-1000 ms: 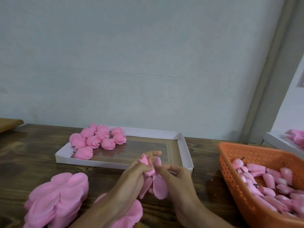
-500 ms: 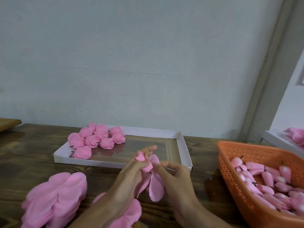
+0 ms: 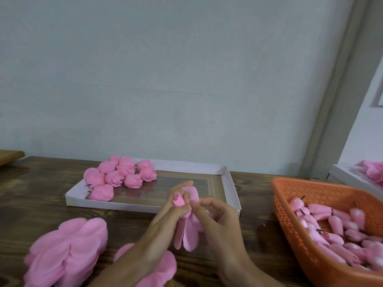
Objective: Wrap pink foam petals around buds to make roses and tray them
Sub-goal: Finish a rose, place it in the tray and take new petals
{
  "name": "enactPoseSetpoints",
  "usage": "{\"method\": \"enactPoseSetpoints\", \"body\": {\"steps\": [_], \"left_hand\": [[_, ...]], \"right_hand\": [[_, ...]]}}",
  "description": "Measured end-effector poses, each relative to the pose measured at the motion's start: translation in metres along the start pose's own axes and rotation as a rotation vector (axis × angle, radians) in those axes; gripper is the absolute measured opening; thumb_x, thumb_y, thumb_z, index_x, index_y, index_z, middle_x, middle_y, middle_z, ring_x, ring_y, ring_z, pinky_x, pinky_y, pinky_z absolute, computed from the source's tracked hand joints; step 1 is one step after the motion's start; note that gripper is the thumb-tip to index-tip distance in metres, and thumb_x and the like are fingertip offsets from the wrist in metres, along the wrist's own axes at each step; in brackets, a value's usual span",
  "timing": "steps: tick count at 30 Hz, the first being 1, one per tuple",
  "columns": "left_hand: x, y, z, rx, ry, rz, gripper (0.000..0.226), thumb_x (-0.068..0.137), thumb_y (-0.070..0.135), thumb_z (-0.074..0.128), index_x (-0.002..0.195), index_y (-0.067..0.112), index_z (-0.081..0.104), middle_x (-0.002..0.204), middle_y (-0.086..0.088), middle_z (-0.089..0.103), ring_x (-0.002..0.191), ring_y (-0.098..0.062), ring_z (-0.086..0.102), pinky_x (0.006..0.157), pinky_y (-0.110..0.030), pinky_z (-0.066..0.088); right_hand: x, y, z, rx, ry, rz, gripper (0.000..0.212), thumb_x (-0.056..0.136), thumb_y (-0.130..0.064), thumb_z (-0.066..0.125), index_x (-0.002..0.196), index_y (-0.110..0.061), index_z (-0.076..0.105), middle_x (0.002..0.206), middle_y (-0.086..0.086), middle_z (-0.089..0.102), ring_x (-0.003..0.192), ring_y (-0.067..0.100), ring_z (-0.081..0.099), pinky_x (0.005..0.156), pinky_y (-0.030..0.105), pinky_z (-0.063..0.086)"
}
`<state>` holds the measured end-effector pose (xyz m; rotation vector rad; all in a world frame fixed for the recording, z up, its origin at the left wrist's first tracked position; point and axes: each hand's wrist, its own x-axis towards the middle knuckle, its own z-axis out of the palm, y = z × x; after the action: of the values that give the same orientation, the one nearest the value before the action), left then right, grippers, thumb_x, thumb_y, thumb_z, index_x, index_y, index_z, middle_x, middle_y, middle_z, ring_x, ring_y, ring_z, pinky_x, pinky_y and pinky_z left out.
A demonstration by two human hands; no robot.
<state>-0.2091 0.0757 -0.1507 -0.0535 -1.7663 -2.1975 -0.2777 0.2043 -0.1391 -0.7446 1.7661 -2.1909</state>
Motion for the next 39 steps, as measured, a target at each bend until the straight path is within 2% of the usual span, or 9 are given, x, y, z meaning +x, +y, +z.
{"method": "enactPoseSetpoints", "body": {"steps": [5,9,12,14,17,23,27,33,39], "left_hand": [[-0.001,0.001,-0.004,0.175,-0.093,0.02,0.03,0.102,0.043,0.052,0.13,0.044,0.06,0.123,-0.003,0.076,0.115,-0.009,0.071,0.081,-0.012,0.053],[0.003,0.0,-0.006,0.186,-0.049,0.102,0.031,0.105,0.038,0.052,0.136,0.041,0.053,0.139,0.003,0.066,0.131,-0.013,0.062,0.095,-0.03,0.054],[0.016,-0.005,-0.003,0.171,0.162,0.234,0.046,0.102,-0.003,0.05,0.126,0.035,0.057,0.145,-0.001,0.06,0.133,-0.033,0.059,0.111,-0.055,0.045],[0.021,-0.007,-0.003,0.117,0.214,0.254,0.052,0.095,-0.004,0.055,0.129,0.035,0.055,0.144,-0.006,0.06,0.127,-0.037,0.062,0.107,-0.055,0.049],[0.017,-0.007,-0.002,0.049,0.103,0.152,0.065,0.073,0.034,0.065,0.137,0.044,0.055,0.141,0.008,0.063,0.131,-0.019,0.062,0.094,-0.034,0.057],[0.012,0.0,-0.012,0.155,0.055,0.099,0.052,0.082,0.039,0.06,0.133,0.032,0.063,0.131,-0.006,0.07,0.117,-0.03,0.069,0.088,-0.044,0.055],[0.008,0.012,-0.016,0.187,0.112,0.153,0.056,0.079,0.049,0.086,0.128,0.028,0.07,0.124,-0.007,0.074,0.118,-0.026,0.071,0.089,-0.032,0.06],[0.013,0.018,-0.02,0.088,0.126,0.188,0.072,0.064,0.018,0.094,0.132,0.026,0.069,0.114,-0.017,0.078,0.105,-0.027,0.077,0.082,-0.027,0.061],[0.016,0.018,-0.021,0.087,0.19,0.223,0.055,0.051,0.02,0.096,0.104,0.026,0.082,0.103,-0.015,0.081,0.092,-0.023,0.079,0.073,-0.023,0.061]], "right_hand": [[0.001,0.001,0.0,-0.118,-0.062,-0.21,0.021,0.097,-0.01,0.072,0.093,-0.029,0.082,0.094,0.001,0.082,0.094,0.017,0.078,0.078,0.023,0.058],[0.003,0.002,-0.002,-0.205,-0.101,-0.354,0.023,0.099,-0.016,0.071,0.11,-0.035,0.08,0.107,-0.008,0.081,0.105,0.016,0.076,0.092,0.039,0.061],[0.002,0.004,-0.002,-0.249,-0.17,-0.391,0.028,0.095,-0.021,0.073,0.119,-0.035,0.077,0.117,-0.011,0.078,0.116,0.014,0.072,0.101,0.047,0.056],[0.001,0.005,-0.002,-0.284,-0.2,-0.396,0.036,0.089,-0.019,0.079,0.121,-0.035,0.076,0.121,-0.013,0.077,0.119,0.014,0.071,0.102,0.047,0.056],[0.003,0.005,-0.005,-0.352,-0.164,-0.442,0.036,0.085,-0.021,0.084,0.116,-0.035,0.076,0.116,-0.015,0.078,0.113,0.012,0.073,0.099,0.038,0.057],[0.003,0.004,-0.005,-0.264,-0.131,-0.361,0.031,0.084,-0.015,0.085,0.109,-0.031,0.076,0.11,-0.01,0.078,0.107,0.013,0.072,0.091,0.032,0.058],[0.004,-0.003,-0.006,-0.093,-0.177,-0.26,0.026,0.089,-0.013,0.082,0.106,-0.031,0.076,0.11,0.0,0.079,0.107,0.016,0.073,0.084,0.025,0.058],[0.006,-0.001,-0.008,-0.124,-0.174,-0.248,0.026,0.087,-0.012,0.084,0.104,-0.03,0.077,0.11,0.001,0.079,0.106,0.018,0.073,0.082,0.029,0.06],[0.005,-0.001,-0.007,-0.122,-0.144,-0.252,0.029,0.085,-0.009,0.086,0.098,-0.033,0.077,0.102,-0.005,0.077,0.091,0.008,0.074,0.073,0.023,0.059]]}}
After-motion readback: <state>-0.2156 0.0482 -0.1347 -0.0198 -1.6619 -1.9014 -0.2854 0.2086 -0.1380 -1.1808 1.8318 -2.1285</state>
